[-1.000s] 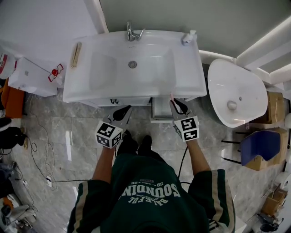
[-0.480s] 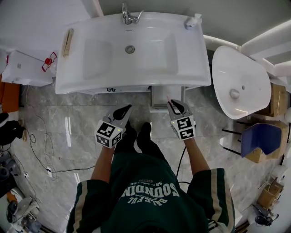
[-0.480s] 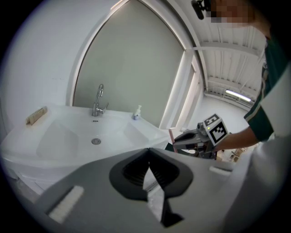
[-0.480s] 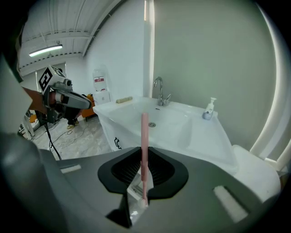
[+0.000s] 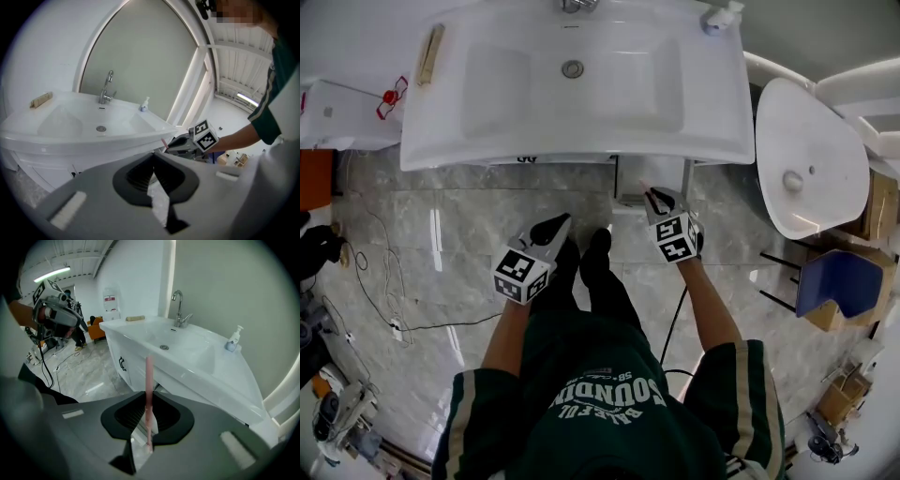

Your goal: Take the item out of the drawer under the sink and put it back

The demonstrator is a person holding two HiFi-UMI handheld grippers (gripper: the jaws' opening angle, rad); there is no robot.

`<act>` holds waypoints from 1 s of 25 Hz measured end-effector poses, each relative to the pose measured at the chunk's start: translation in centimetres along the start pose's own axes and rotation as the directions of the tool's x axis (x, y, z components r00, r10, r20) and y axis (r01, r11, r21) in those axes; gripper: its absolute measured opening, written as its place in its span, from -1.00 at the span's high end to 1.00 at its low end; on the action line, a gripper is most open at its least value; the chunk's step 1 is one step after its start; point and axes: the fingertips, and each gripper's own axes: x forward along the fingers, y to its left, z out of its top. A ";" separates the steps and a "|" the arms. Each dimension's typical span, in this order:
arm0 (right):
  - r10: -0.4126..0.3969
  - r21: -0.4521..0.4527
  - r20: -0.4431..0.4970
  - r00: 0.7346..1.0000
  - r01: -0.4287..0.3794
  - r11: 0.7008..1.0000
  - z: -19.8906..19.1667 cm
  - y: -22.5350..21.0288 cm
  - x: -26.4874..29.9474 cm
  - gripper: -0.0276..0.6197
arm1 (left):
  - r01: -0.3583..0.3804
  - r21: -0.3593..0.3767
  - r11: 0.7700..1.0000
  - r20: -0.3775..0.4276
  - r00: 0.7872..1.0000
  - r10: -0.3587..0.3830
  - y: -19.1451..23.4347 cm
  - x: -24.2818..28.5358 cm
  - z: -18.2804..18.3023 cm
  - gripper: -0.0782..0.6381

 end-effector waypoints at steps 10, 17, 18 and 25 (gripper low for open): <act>0.016 -0.148 -0.145 0.989 -0.038 0.988 -3.4 -0.5 8.0 0.76 | -0.033 -0.038 0.999 -0.027 0.999 0.032 1.6 0.3 -2.8 0.64; -0.011 -0.067 -0.255 0.967 -0.007 0.998 -7.0 -2.7 13.6 0.75 | -0.056 -0.051 0.997 -0.059 0.997 0.053 3.1 0.3 -4.8 0.64; -0.011 -0.059 -0.271 0.962 -0.005 0.998 -7.5 -3.1 14.2 0.75 | -0.061 -0.054 0.997 -0.065 0.996 0.057 3.3 0.3 -5.1 0.64; -0.012 -0.006 -0.348 0.937 0.011 1.000 -9.9 -5.1 17.9 0.75 | -0.099 -0.060 0.993 -0.095 0.991 0.093 5.0 0.3 -6.1 0.64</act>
